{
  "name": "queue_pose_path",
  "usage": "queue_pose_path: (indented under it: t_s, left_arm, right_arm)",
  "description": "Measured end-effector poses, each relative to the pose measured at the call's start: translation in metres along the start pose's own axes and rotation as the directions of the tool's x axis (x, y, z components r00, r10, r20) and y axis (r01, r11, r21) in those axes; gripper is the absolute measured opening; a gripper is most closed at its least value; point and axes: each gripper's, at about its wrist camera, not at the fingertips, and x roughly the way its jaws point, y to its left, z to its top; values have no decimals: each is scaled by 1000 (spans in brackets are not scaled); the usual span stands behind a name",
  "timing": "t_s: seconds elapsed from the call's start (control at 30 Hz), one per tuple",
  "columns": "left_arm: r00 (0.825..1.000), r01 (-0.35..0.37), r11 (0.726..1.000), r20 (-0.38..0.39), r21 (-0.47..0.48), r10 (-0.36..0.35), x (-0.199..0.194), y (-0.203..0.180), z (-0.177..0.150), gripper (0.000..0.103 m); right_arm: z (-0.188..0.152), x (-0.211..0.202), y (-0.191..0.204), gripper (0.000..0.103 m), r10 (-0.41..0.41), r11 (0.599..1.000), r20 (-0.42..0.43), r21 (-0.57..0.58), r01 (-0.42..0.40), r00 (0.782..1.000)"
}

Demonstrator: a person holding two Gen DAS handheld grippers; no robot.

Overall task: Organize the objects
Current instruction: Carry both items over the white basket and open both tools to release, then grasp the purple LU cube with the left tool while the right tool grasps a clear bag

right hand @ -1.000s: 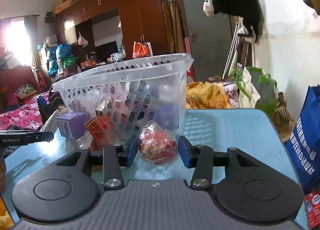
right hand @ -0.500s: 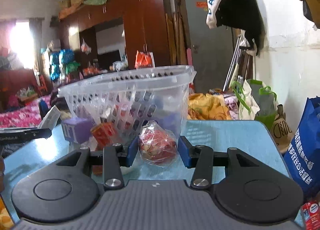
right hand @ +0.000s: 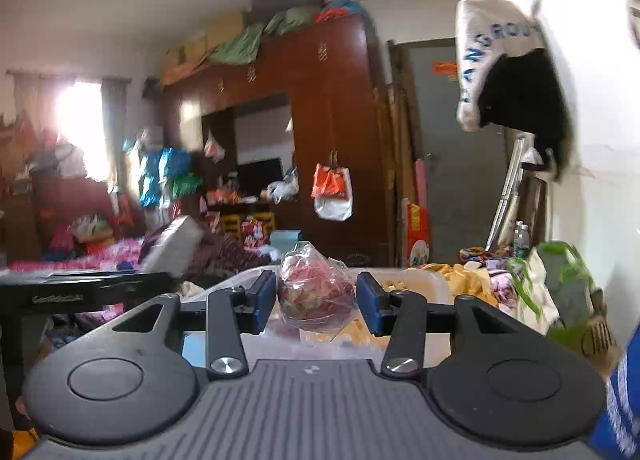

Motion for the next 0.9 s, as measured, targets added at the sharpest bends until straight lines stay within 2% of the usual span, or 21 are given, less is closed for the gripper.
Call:
queue_pose_path:
  t_s: [0.1, 0.2, 0.27, 0.3, 0.33, 0.37, 0.4, 0.47, 0.53, 0.6, 0.67, 0.73, 0.83, 0.9]
  left_arm:
    - [996, -19, 1000, -89, -2, 19, 39, 1, 12, 42]
    - [991, -60, 998, -120, -7, 59, 59, 7, 11, 42]
    - [991, -44, 999, -130, -29, 40, 66, 10, 9, 44]
    - [991, -34, 999, -134, -38, 29, 70, 12, 7, 54]
    - [989, -30, 999, -147, -39, 24, 75, 13, 5, 77]
    - [986, -36, 999, -161, -38, 30, 78, 15, 3, 86]
    - [985, -51, 998, -166, -32, 45, 80, 15, 0, 89]
    - [989, -79, 997, -125, -20, 76, 69, 13, -3, 89]
    - [994, -73, 997, -84, -16, 71, 48, 8, -9, 89]
    - [997, -50, 998, -60, -28, 48, 22, 4, -23, 91]
    - [997, -36, 999, -64, -2, 36, 5, -4, -41, 96]
    - [994, -56, 998, -88, 25, 58, -5, -12, -65, 97]
    - [982, -112, 993, -147, 32, 115, 1, -11, -91, 97]
    - [972, -134, 991, -193, 21, 135, 13, -5, -95, 97]
  right_arm:
    - [2, 35, 3, 48, -72, 994, -40, -89, 68, 997]
    - [-2, 55, 2, 48, -89, 992, -67, -101, 82, 994]
    - [-4, 56, 1, 49, -94, 991, -46, -103, 89, 994]
    - [-6, 57, 1, 64, -101, 990, -34, -104, 97, 994]
    - [-7, 57, 1, 81, -116, 989, -36, -101, 112, 993]
    - [-9, 55, 1, 102, -134, 986, -38, -104, 130, 990]
    - [-11, 49, 3, 103, -151, 983, -41, -114, 145, 988]
    - [-17, 28, 8, 103, -160, 979, 3, -130, 159, 987]
    - [-24, 8, 7, 103, -124, 986, 28, -111, 126, 992]
    - [-39, -8, 5, 103, -88, 994, 18, -68, 89, 996]
    - [-60, -13, 3, 103, -62, 998, -55, -29, 61, 997]
    - [-82, -12, 1, 103, -78, 997, -124, 10, 80, 989]
    - [-103, -2, -4, 103, -65, 993, -243, 82, 87, 968]
    - [-110, 3, -5, 103, -53, 992, -271, 100, 82, 961]
